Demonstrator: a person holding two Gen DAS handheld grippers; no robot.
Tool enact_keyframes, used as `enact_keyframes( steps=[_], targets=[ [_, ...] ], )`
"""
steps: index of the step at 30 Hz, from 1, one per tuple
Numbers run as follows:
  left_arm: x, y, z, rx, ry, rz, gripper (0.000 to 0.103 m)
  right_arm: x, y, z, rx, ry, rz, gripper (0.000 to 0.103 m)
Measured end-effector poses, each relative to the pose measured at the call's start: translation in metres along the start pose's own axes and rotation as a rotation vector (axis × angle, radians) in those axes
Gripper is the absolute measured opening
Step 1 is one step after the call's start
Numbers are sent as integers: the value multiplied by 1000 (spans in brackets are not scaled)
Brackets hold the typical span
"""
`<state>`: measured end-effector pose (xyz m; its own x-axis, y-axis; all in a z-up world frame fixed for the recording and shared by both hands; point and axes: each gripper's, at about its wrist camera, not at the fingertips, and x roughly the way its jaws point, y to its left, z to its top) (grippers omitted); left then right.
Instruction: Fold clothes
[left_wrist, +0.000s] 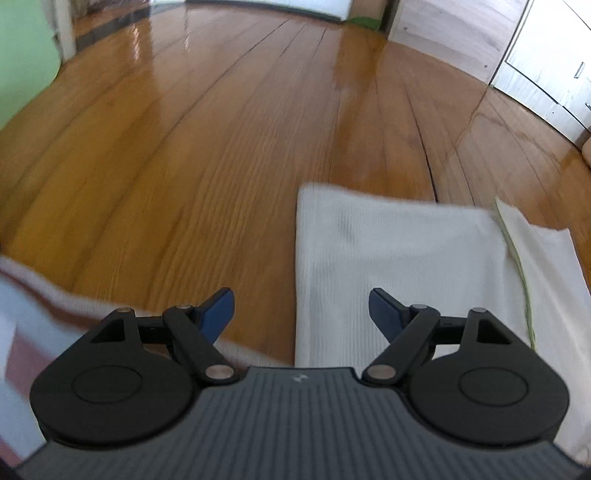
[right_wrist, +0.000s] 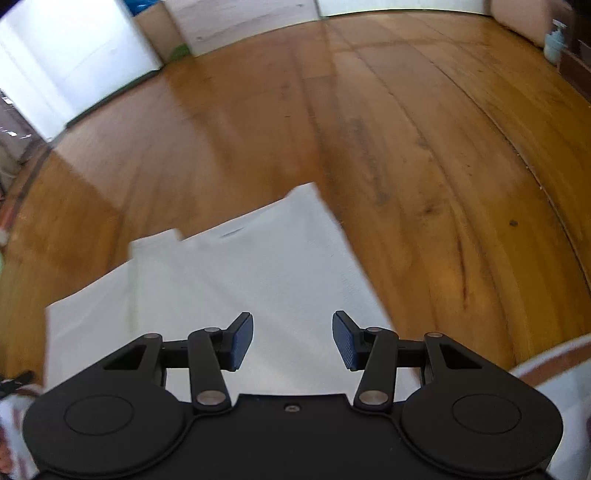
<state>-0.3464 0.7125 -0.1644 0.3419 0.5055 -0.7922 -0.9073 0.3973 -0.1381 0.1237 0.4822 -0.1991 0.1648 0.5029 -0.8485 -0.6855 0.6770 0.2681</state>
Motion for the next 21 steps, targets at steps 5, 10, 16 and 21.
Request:
enact_keyframes(
  steps=[5,10,16,21],
  targets=[
    [25,2,17,38,-3,-39,80,37,-2,33,-5,-20,-44,54],
    [51,6,33,72,-1,-83,80,73,11,54,-46,-23,-106,57],
    [57,15,38,34,-14,-97,79,94,20,64,-49,-39,-132,60],
    [70,20,36,5,-6,-133,77,114,23,63,-59,-71,-173,60]
  ],
)
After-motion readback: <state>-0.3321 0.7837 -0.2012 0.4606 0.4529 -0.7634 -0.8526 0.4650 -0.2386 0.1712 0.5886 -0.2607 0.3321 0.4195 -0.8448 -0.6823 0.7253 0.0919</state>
